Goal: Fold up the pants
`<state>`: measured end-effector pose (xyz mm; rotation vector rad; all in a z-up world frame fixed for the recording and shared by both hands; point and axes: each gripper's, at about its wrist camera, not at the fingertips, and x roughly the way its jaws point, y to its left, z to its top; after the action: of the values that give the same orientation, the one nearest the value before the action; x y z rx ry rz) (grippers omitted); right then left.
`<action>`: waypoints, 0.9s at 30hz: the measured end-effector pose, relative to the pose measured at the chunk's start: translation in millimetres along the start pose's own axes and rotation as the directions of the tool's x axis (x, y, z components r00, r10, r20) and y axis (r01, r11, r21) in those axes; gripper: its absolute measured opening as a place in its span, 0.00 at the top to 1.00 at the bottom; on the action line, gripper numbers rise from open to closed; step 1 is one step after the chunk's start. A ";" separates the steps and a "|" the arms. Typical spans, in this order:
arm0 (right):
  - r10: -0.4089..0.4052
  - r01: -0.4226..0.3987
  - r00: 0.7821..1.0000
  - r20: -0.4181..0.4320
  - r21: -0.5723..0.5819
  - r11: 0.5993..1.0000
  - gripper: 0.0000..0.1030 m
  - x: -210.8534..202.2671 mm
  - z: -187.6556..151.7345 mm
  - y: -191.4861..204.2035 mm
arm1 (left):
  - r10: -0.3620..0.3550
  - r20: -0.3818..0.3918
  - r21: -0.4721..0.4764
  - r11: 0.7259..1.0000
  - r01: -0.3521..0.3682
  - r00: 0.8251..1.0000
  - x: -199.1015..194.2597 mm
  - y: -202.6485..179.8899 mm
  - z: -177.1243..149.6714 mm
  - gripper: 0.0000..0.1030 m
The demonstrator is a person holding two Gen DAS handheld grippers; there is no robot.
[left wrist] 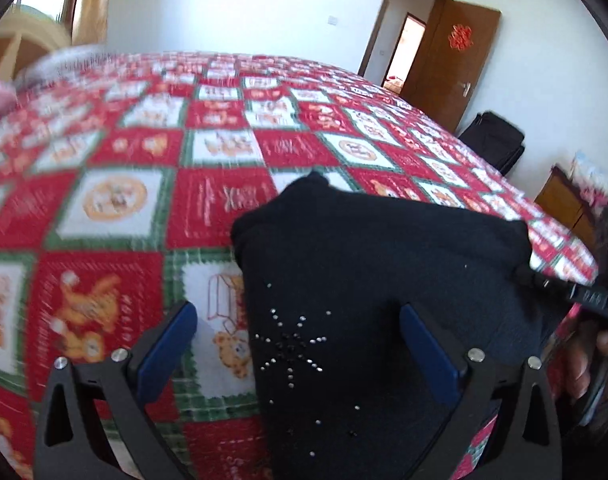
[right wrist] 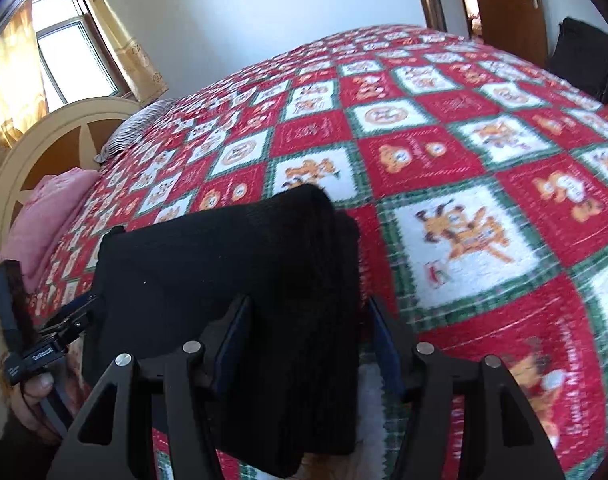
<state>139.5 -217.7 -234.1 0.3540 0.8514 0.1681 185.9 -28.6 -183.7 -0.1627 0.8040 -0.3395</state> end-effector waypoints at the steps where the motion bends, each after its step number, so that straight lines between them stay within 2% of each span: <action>1: 0.006 -0.006 1.000 0.002 0.004 1.000 0.42 2.4 -0.9 -0.6 | -0.006 0.013 0.004 1.000 0.006 1.000 0.1 -0.4 0.0 0.00; 7: 0.076 -0.076 0.997 -0.007 0.083 0.994 0.42 9.7 2.5 -11.3 | -0.043 0.034 0.003 0.999 0.043 0.999 9.0 1.2 3.5 0.00; 10: 0.071 -0.070 0.997 -0.015 0.074 0.995 0.43 12.9 4.0 -7.8 | -0.050 0.017 0.008 0.999 0.050 0.999 10.1 1.0 5.9 0.00; 12: 0.074 -0.073 0.997 -0.020 0.066 0.995 0.47 13.1 4.1 -6.7 | -0.073 0.008 0.004 0.997 0.073 0.997 8.6 3.8 6.9 0.00; 14: 0.111 -0.109 0.994 -0.024 0.076 0.991 0.58 11.3 3.8 -9.0 | -0.088 0.007 0.004 0.996 0.088 0.996 4.7 8.2 5.5 0.05; 19: 0.161 -0.160 0.987 -0.006 0.075 0.984 0.70 5.3 2.0 -8.5 | -0.118 0.022 -0.029 0.993 0.118 0.993 -1.3 17.8 3.6 0.21; 24: 0.137 -0.137 0.990 0.020 0.024 0.990 0.71 -2.8 -2.0 2.6 | -0.160 0.017 -0.070 0.985 0.160 0.987 -5.1 17.2 2.7 0.38; 27: 0.130 -0.130 0.992 0.006 0.042 0.991 0.71 3.7 -3.3 -1.5 | -0.154 0.011 -0.069 0.986 0.154 0.988 -2.6 15.4 -0.2 0.39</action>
<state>139.4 -217.3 -239.3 0.4501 0.8300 0.2706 187.7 -13.3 -186.2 -0.2923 0.8005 -0.4566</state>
